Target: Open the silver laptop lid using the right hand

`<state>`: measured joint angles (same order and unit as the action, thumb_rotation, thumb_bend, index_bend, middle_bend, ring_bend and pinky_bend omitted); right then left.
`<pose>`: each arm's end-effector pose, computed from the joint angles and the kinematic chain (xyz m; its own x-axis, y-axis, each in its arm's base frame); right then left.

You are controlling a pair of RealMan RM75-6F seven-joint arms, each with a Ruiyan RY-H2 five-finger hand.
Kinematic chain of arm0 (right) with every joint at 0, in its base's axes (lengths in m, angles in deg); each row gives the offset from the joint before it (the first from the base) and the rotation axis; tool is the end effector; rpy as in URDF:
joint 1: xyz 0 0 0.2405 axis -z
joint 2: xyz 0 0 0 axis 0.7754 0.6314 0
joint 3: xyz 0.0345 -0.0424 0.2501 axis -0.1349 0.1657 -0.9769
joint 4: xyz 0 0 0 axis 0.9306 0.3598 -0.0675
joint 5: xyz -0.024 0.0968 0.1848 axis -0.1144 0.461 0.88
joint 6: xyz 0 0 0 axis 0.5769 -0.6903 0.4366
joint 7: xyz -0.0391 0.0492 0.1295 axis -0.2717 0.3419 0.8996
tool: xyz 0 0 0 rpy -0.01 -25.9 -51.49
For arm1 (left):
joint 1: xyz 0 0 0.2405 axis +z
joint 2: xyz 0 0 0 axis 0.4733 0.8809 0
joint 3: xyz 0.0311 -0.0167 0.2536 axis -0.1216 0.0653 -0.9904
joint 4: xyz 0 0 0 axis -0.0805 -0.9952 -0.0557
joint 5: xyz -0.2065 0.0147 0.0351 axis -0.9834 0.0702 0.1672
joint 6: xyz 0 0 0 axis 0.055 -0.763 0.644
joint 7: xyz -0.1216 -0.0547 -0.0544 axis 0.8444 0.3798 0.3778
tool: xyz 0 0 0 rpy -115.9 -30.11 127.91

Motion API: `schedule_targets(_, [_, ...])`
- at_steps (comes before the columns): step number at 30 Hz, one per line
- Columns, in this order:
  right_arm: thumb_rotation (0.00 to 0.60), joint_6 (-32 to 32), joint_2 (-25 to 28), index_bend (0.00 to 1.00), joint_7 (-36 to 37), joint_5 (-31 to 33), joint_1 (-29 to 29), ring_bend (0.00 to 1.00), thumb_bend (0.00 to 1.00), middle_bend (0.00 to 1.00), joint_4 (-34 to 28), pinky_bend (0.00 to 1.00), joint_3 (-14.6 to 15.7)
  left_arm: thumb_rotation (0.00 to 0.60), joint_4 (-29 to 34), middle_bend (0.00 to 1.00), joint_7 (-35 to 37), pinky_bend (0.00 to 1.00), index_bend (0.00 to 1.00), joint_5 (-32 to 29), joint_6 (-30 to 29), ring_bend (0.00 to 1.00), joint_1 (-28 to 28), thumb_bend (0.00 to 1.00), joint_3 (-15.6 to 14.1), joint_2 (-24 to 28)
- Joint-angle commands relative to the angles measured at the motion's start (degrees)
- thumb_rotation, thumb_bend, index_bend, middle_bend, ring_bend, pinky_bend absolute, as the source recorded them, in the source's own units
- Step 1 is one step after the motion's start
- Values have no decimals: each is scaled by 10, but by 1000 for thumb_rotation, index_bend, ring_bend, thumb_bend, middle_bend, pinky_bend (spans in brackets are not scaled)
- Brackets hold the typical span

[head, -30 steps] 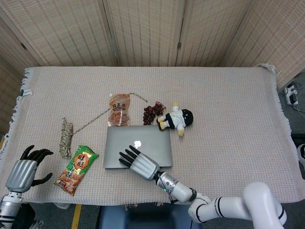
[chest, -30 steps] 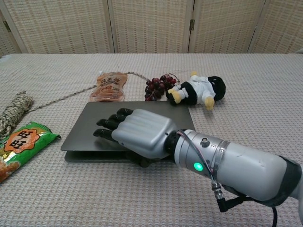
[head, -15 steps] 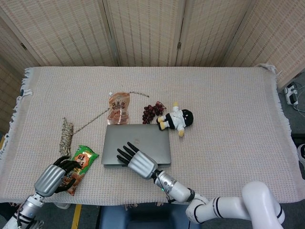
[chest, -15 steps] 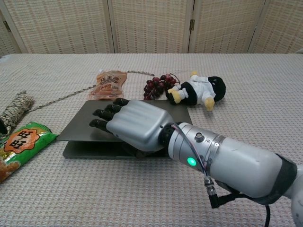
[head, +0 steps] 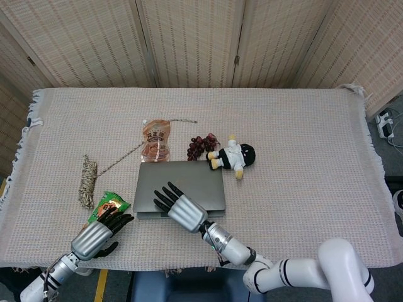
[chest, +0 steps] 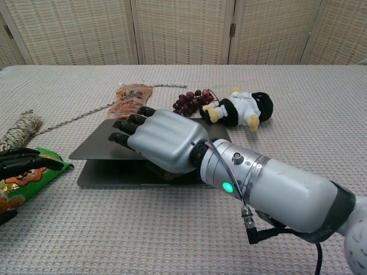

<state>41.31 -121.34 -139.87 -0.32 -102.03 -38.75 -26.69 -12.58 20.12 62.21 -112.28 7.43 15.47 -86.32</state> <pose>-0.0316 -0.2797 -0.1235 0.7464 0.1174 0.6550 -0.3651 -0.7507 0.5506 -0.2819 0.2043 0.0276 0.5328 0.3186 0.7840 0.7704 -0.5659 -0.2936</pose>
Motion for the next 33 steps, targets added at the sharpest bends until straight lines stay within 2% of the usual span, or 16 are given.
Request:
schedule_targets(1, [600, 2, -1, 0, -4, 2, -1, 0, 639, 0, 2, 0, 0, 600, 23, 87, -31, 0, 39, -19, 40, 68, -20, 538, 5, -5])
schedule_targets(12, [600, 8, -4, 0, -8, 10, -5, 0, 639, 0, 8, 0, 1, 600, 53, 62, -90, 0, 15, -81, 122, 33, -53, 543, 21, -24])
schedule_targets(19, [600, 9, -6, 0, -4, 9, -8, 0, 638, 0, 13, 0, 3, 600, 60, 62, -116, 0, 14, -112, 150, 30, -60, 547, 21, -28])
schedule_targets(33, [600, 3, -15, 0, -3, 25, -10, 0, 638, 0, 34, 0, 7, 600, 65, 62, -128, 0, 23, -138, 165, 29, -71, 566, 18, -29])
